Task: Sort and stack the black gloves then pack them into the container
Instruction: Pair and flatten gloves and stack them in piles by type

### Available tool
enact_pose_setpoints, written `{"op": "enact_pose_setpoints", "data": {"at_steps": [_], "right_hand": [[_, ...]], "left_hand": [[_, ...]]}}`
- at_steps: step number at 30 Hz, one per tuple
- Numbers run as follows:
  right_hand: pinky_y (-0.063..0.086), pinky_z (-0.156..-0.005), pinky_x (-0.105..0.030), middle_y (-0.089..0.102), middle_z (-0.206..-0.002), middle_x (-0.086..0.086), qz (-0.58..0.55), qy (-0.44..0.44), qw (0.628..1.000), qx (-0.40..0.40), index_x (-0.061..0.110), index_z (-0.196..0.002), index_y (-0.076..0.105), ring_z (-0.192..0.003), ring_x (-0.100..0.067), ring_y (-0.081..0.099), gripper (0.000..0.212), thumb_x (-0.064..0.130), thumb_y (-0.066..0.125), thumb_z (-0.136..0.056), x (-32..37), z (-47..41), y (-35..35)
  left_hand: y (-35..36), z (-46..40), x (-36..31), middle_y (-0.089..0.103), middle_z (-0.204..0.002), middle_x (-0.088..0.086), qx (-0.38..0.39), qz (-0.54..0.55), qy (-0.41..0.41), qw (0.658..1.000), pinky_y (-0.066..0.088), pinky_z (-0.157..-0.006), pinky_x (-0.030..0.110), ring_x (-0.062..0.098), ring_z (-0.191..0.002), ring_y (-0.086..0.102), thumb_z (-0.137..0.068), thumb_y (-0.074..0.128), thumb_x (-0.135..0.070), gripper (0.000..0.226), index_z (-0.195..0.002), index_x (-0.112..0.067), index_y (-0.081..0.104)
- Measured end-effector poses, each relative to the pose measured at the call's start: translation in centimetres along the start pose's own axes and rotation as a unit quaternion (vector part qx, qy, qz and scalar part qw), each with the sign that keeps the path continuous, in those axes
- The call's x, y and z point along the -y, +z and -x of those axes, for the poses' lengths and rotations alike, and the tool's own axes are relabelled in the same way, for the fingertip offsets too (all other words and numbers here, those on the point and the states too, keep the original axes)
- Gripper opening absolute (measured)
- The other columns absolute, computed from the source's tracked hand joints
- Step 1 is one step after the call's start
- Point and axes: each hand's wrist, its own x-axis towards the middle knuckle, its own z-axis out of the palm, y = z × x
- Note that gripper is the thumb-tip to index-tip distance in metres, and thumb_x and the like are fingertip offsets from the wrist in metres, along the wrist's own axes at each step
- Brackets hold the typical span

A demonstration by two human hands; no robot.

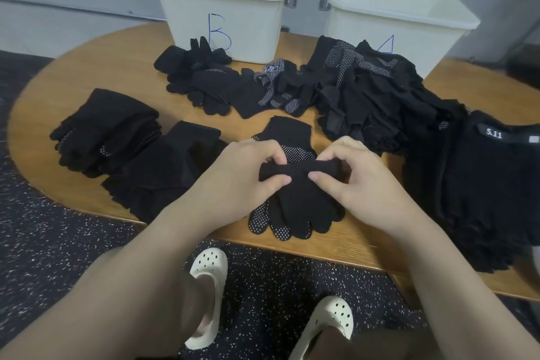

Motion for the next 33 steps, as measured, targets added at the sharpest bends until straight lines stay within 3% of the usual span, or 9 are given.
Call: {"op": "enact_pose_setpoints", "data": {"at_steps": [3, 8, 10, 12, 16, 22, 25, 28, 33], "right_hand": [[0.060, -0.082, -0.044, 0.071, -0.092, -0.002, -0.139, 0.010, 0.990, 0.013, 0.014, -0.092, 0.067, -0.089, -0.020, 0.070, 0.007, 0.018, 0.072, -0.095, 0.8, 0.3, -0.9], [0.057, -0.072, -0.024, 0.076, -0.087, -0.004, -0.279, -0.012, 0.960, -0.027, 0.007, -0.096, 0.068, -0.082, -0.013, 0.072, 0.004, 0.010, 0.069, -0.093, 2.5, 0.7, -1.1], [0.057, -0.074, -0.026, 0.077, -0.086, -0.003, -0.317, -0.010, 0.947, -0.052, 0.010, -0.097, 0.069, -0.084, -0.015, 0.073, 0.012, 0.019, 0.070, -0.088, 3.4, 0.5, -0.9], [0.059, -0.076, -0.031, 0.078, -0.087, -0.004, -0.335, -0.005, 0.940, -0.068, 0.013, -0.096, 0.070, -0.085, -0.018, 0.074, 0.017, 0.025, 0.070, -0.084, 4.1, 0.0, -0.4], [0.061, -0.082, -0.040, 0.078, -0.094, -0.011, -0.395, 0.006, 0.913, -0.098, 0.013, -0.098, 0.071, -0.093, -0.029, 0.075, 0.019, 0.025, 0.072, -0.082, 5.7, -1.1, 0.9], [0.061, -0.084, -0.039, 0.078, -0.105, -0.012, -0.458, 0.014, 0.884, -0.089, 0.010, -0.110, 0.071, -0.102, -0.029, 0.075, 0.014, 0.011, 0.066, -0.097, 8.9, -3.0, 3.9], [0.063, -0.080, -0.039, 0.079, -0.105, -0.009, -0.455, 0.004, 0.889, -0.049, 0.011, -0.117, 0.069, -0.101, -0.027, 0.076, 0.019, 0.011, 0.062, -0.100, 10.6, -3.7, 5.7], [0.062, -0.082, -0.041, 0.079, -0.106, -0.007, -0.449, -0.014, 0.893, -0.002, 0.015, -0.120, 0.069, -0.102, -0.026, 0.075, 0.022, 0.007, 0.061, -0.100, 12.1, -4.6, 7.8], [0.063, -0.080, -0.038, 0.080, -0.101, -0.002, -0.420, -0.027, 0.907, 0.008, 0.020, -0.115, 0.071, -0.096, -0.019, 0.076, 0.021, 0.007, 0.064, -0.099, 14.4, -6.5, 10.8]], "left_hand": [[-0.5, 0.5, -0.2, 0.076, -0.088, -0.011, -0.008, 0.130, -0.014, 0.991, 0.055, -0.088, 0.033, 0.004, -0.091, 0.070, -0.094, 0.073, -0.028, 0.007, -0.095, -0.023, 0.068], [-1.9, 1.3, -1.1, 0.078, -0.087, 0.000, -0.072, 0.311, -0.035, 0.947, 0.059, -0.084, 0.025, 0.013, -0.088, 0.074, -0.097, 0.068, -0.017, 0.011, -0.106, -0.012, 0.073], [-2.3, 1.4, -1.0, 0.077, -0.092, 0.000, -0.071, 0.381, -0.064, 0.920, 0.060, -0.092, 0.034, 0.017, -0.099, 0.074, -0.098, 0.069, -0.023, 0.021, -0.117, -0.016, 0.070], [-2.4, 1.6, -1.0, 0.077, -0.110, 0.002, -0.050, 0.426, -0.072, 0.901, 0.058, -0.098, 0.045, 0.022, -0.111, 0.072, -0.096, 0.072, -0.025, 0.031, -0.125, -0.017, 0.066], [-2.7, 2.1, -1.1, 0.075, -0.121, 0.002, -0.092, 0.430, -0.037, 0.897, 0.057, -0.098, 0.034, 0.016, -0.115, 0.070, -0.089, 0.076, -0.003, 0.039, -0.126, -0.007, 0.064], [-6.0, 3.3, 0.2, 0.078, -0.112, 0.001, -0.204, 0.374, -0.057, 0.903, 0.060, -0.095, 0.039, 0.016, -0.107, 0.073, -0.092, 0.074, -0.006, 0.030, -0.122, -0.009, 0.070], [-8.4, 4.2, 1.6, 0.080, -0.100, 0.001, -0.256, 0.355, -0.080, 0.896, 0.062, -0.084, 0.031, 0.015, -0.096, 0.076, -0.095, 0.071, -0.011, 0.021, -0.116, -0.012, 0.074], [-10.4, 5.1, 3.3, 0.080, -0.099, 0.003, -0.286, 0.340, -0.097, 0.890, 0.061, -0.082, 0.032, 0.017, -0.096, 0.077, -0.097, 0.069, -0.012, 0.018, -0.113, -0.012, 0.075], [-12.8, 6.1, 6.0, 0.080, -0.099, 0.000, -0.304, 0.315, -0.129, 0.890, 0.060, -0.068, 0.024, 0.015, -0.093, 0.077, -0.098, 0.067, -0.016, 0.016, -0.112, -0.013, 0.075]]}}
